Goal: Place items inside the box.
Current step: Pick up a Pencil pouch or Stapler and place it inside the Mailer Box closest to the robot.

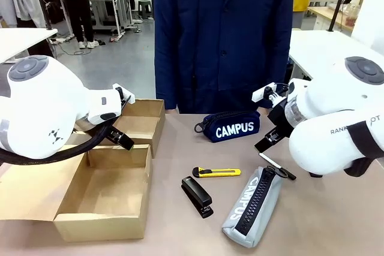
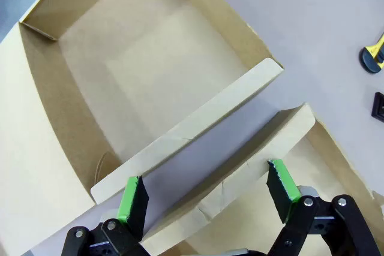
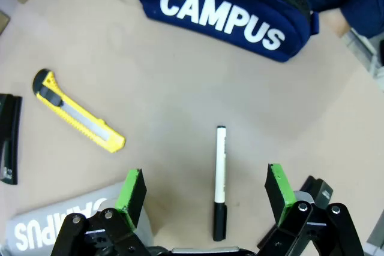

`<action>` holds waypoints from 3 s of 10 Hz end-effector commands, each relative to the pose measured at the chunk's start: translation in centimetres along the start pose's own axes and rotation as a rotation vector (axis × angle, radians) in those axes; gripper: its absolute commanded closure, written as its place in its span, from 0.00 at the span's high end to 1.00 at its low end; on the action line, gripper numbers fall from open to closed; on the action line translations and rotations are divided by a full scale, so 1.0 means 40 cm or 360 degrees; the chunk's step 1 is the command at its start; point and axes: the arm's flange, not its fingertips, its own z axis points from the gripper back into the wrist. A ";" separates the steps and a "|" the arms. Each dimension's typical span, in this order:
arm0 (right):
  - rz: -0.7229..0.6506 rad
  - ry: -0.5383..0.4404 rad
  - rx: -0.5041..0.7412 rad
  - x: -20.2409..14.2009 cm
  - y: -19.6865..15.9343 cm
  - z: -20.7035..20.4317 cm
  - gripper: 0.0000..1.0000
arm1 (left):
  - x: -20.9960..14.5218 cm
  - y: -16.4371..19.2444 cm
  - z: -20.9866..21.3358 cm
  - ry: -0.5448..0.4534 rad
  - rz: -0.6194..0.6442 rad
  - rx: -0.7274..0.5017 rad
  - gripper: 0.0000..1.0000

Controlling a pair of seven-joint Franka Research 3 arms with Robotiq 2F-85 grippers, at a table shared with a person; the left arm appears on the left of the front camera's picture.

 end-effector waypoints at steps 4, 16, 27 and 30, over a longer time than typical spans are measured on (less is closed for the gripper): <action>0.0021 0.0075 0.0006 0.008 -0.008 0.012 1.00 | 0.000 0.000 0.000 0.0000 0.0000 0.0000 1.00; -0.2135 -0.0800 0.0990 -0.647 -0.727 0.595 1.00 | -0.600 0.530 0.403 -0.1088 0.1856 -0.1464 1.00; -0.1789 -0.0285 0.0539 -0.499 -0.560 0.567 1.00 | -0.714 0.660 0.396 -0.1060 0.2133 -0.1401 1.00; -0.1328 0.0130 0.0101 -0.291 -0.365 0.481 1.00 | -0.714 0.660 0.396 -0.1060 0.2133 -0.1401 1.00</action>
